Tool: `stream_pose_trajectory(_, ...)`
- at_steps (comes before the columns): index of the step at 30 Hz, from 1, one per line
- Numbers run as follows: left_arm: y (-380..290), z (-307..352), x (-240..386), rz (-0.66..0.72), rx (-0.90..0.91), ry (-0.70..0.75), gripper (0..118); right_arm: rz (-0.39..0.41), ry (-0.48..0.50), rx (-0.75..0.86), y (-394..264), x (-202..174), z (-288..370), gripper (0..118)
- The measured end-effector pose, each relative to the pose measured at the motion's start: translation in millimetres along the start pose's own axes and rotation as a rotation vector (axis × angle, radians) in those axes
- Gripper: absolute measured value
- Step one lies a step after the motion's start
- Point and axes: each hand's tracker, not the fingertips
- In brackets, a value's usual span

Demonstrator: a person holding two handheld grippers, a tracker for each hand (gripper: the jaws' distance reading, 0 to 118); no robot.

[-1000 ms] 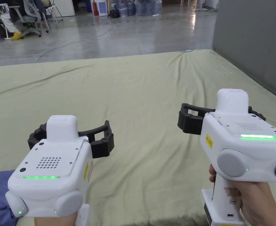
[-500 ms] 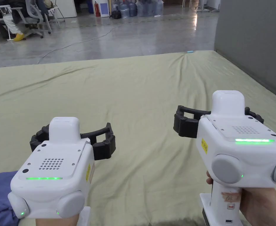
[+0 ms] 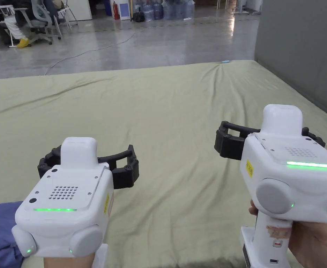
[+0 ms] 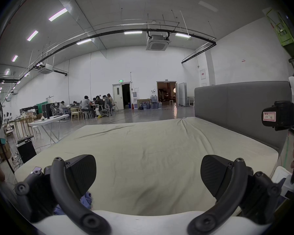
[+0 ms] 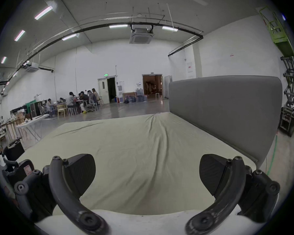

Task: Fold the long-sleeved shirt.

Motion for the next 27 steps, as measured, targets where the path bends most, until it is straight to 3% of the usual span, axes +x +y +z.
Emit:
stream_pose_trajectory(4, 1.6, 0.8, -0.6, 0.001, 0.004, 0.003, 117, 0.015, 0.121, -0.091, 1.4, 6.3, -1.8, 118)
stream_pose_trajectory(11, 1.7, 1.9, -0.1, -0.001, 0.002, 0.004, 117, 0.066, 0.115, 0.019, -11.4, 6.6, 3.2, 118)
stream_pose_trajectory(15, 2.3, 2.9, 0.7, -0.005, 0.004, 0.005, 117, 0.118, 0.153, -0.003, -11.2, 6.6, 2.6, 118)
stream_pose_trajectory(27, 1.3, 4.3, 0.9, -0.002, 0.002, 0.002, 117, 0.107, 0.146, 0.002, -14.6, 7.0, 1.8, 118)
